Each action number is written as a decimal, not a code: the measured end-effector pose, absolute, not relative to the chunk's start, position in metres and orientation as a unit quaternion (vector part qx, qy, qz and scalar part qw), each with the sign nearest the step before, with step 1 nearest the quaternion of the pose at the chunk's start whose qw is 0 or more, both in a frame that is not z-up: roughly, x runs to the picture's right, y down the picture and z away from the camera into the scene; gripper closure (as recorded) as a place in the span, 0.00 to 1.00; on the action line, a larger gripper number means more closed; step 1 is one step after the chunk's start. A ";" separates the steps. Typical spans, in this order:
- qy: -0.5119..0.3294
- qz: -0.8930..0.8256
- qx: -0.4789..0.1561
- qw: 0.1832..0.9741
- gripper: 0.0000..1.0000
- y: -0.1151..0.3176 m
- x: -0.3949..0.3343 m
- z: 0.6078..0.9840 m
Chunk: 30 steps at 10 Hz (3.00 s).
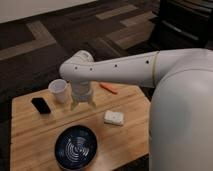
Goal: Wipe the white sponge on the table
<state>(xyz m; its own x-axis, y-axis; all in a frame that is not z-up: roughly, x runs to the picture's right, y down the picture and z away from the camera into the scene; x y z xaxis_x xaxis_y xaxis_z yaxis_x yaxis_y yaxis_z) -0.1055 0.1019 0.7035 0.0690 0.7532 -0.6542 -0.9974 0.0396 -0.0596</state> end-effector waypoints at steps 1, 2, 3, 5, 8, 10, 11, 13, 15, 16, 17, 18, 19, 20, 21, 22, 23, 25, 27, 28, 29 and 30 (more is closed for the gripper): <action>0.233 0.641 -0.262 0.682 0.35 0.102 -0.106 0.703; 0.233 0.641 -0.262 0.682 0.35 0.102 -0.106 0.703; 0.233 0.641 -0.262 0.682 0.35 0.102 -0.106 0.703; 0.233 0.641 -0.262 0.682 0.35 0.102 -0.106 0.703; 0.233 0.641 -0.262 0.682 0.35 0.102 -0.106 0.703; 0.232 0.642 -0.262 0.683 0.35 0.101 -0.106 0.703; 0.232 0.642 -0.262 0.683 0.35 0.101 -0.105 0.703; 0.232 0.642 -0.262 0.682 0.35 0.101 -0.105 0.703; 0.232 0.642 -0.262 0.682 0.35 0.101 -0.105 0.703; 0.232 0.642 -0.262 0.683 0.35 0.101 -0.106 0.703; 0.232 0.642 -0.262 0.683 0.35 0.101 -0.106 0.703; 0.232 0.642 -0.262 0.683 0.35 0.101 -0.106 0.703; 0.232 0.642 -0.262 0.683 0.35 0.101 -0.106 0.703; 0.233 0.640 -0.261 0.684 0.35 0.102 -0.105 0.703; 0.236 0.637 -0.256 0.688 0.35 0.102 -0.102 0.703; 0.243 0.637 -0.247 0.688 0.35 0.104 -0.095 0.705; 0.250 0.643 -0.236 0.685 0.35 0.104 -0.083 0.708; 0.259 0.662 -0.224 0.667 0.35 0.106 -0.053 0.717; 0.256 0.664 -0.229 0.664 0.35 0.108 -0.017 0.734; 0.250 0.646 -0.231 0.684 0.35 0.107 0.001 0.742; 0.234 0.589 -0.232 0.738 0.35 0.104 0.015 0.747; 0.225 0.544 -0.230 0.775 0.35 0.102 0.021 0.747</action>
<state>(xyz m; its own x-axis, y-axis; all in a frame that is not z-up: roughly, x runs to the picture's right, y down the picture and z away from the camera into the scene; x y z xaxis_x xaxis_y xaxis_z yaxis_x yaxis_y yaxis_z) 0.0211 0.1022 0.7468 0.3071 0.7393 -0.5993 -0.9465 0.3027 -0.1116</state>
